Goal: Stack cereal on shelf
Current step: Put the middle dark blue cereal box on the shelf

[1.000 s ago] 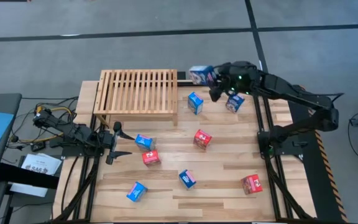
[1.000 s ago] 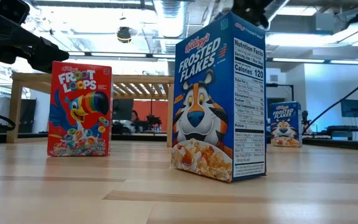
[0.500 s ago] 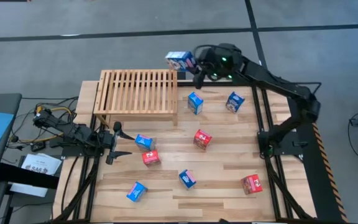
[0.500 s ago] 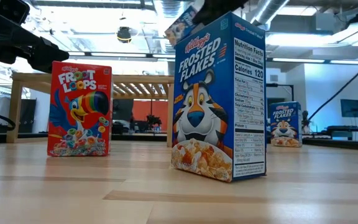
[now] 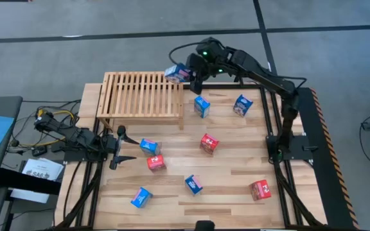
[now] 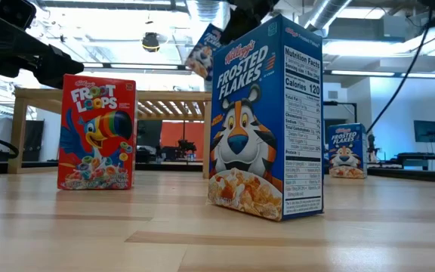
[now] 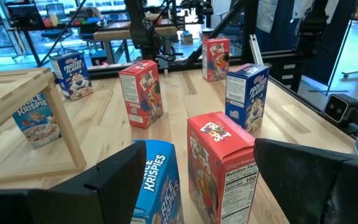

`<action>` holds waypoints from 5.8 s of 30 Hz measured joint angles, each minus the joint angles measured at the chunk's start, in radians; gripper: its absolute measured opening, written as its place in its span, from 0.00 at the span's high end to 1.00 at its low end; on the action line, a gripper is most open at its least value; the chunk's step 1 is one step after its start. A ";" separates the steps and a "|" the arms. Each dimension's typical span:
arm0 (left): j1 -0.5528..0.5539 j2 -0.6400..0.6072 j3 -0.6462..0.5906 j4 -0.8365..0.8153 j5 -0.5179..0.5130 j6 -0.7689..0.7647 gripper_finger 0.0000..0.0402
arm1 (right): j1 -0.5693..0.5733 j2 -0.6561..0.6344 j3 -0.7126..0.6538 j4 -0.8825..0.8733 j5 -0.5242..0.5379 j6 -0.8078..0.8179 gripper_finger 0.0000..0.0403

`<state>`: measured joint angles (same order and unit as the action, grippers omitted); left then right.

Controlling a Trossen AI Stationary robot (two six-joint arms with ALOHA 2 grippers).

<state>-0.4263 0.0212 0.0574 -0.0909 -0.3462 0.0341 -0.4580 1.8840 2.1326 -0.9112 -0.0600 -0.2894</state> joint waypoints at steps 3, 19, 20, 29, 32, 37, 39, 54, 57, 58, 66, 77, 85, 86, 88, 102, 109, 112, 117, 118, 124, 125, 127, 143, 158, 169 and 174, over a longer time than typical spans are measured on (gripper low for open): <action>0.000 0.000 0.000 0.000 0.000 0.000 0.28 | 0.007 0.042 0.035 -0.014 -0.006 -0.081 0.50; 0.000 0.000 0.000 0.000 0.000 0.000 0.28 | -0.021 0.086 0.051 -0.038 -0.023 -0.212 0.47; 0.000 0.000 0.000 0.000 0.000 0.000 0.28 | -0.024 0.087 0.051 -0.043 -0.023 -0.205 0.46; 0.000 0.000 0.000 0.000 0.000 0.000 0.28 | -0.025 0.086 0.051 -0.119 -0.025 -0.138 0.45; 0.000 0.000 0.000 0.000 0.000 0.000 0.28 | -0.021 0.086 0.051 -0.120 -0.025 -0.136 0.45; 0.000 0.000 0.000 0.000 0.000 0.000 0.28 | -0.017 0.086 0.051 -0.123 -0.026 -0.129 0.45; 0.000 0.000 0.000 0.000 0.000 0.000 0.28 | -0.017 0.093 0.051 -0.124 -0.028 -0.129 0.45; 0.000 0.000 0.000 0.000 -0.001 0.000 0.28 | -0.021 0.128 0.050 -0.116 -0.019 -0.127 0.45; 0.000 0.000 0.000 0.000 0.000 0.000 0.28 | -0.020 0.128 0.060 -0.108 -0.009 -0.127 0.45; 0.000 0.000 0.000 0.000 -0.001 0.000 0.28 | -0.020 0.128 0.068 -0.114 -0.008 -0.127 0.45; 0.000 0.000 0.000 0.000 0.000 0.000 0.28 | -0.020 0.126 0.082 -0.150 0.005 -0.154 0.45; 0.000 0.000 0.000 0.000 0.000 0.000 0.28 | -0.022 0.126 0.082 -0.176 0.005 -0.156 0.45; 0.000 0.000 0.000 0.000 0.000 0.000 0.28 | -0.022 0.126 0.082 -0.168 0.006 -0.156 0.38; 0.000 0.000 0.000 0.000 0.000 0.000 0.28 | -0.022 0.126 0.082 -0.163 0.006 -0.156 0.37; 0.000 0.000 0.000 0.000 0.000 0.000 0.28 | -0.022 0.126 0.082 -0.155 0.006 -0.156 0.35; 0.000 0.000 0.000 0.000 0.000 0.000 0.28 | -0.029 0.133 0.074 -0.097 0.011 -0.160 0.33; 0.000 0.000 0.000 0.000 0.000 0.000 0.28 | -0.029 0.133 0.072 -0.071 0.011 -0.165 0.33; 0.000 0.000 0.000 0.000 0.000 0.000 0.28 | -0.029 0.133 0.072 -0.054 0.011 -0.166 0.33; 0.000 0.000 0.000 0.000 0.000 0.000 0.28 | -0.029 0.133 0.072 -0.043 0.013 -0.170 0.33; 0.000 0.000 0.000 0.000 0.000 0.000 0.28 | -0.029 0.133 0.072 -0.045 0.013 -0.175 0.33; 0.000 0.000 0.000 0.000 0.000 0.000 0.28 | -0.029 0.133 0.072 -0.047 0.013 -0.190 0.32; 0.000 0.000 0.000 0.000 0.000 0.000 0.28 | -0.029 0.133 0.072 -0.047 0.012 -0.190 0.32; 0.000 0.000 0.000 0.000 0.000 0.000 0.28 | -0.031 0.133 0.072 -0.047 0.013 -0.190 0.30; 0.000 0.000 0.000 0.000 0.000 0.000 0.28 | -0.043 0.133 0.072 -0.033 0.031 -0.182 0.08; 0.000 0.000 0.000 0.000 -0.001 0.000 0.28 | -0.043 0.128 0.098 -0.044 0.064 -0.163 0.10; 0.000 0.000 0.000 0.000 0.000 0.000 0.28 | -0.046 0.126 0.162 -0.227 0.066 -0.097 0.10; 0.000 0.000 0.000 0.000 0.000 0.000 0.28 | -0.048 0.126 0.163 -0.308 0.065 -0.074 0.10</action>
<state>-0.4265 0.0212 0.0576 -0.0908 -0.3466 0.0341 -0.5056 2.0098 2.2951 -1.2189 0.0051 -0.3634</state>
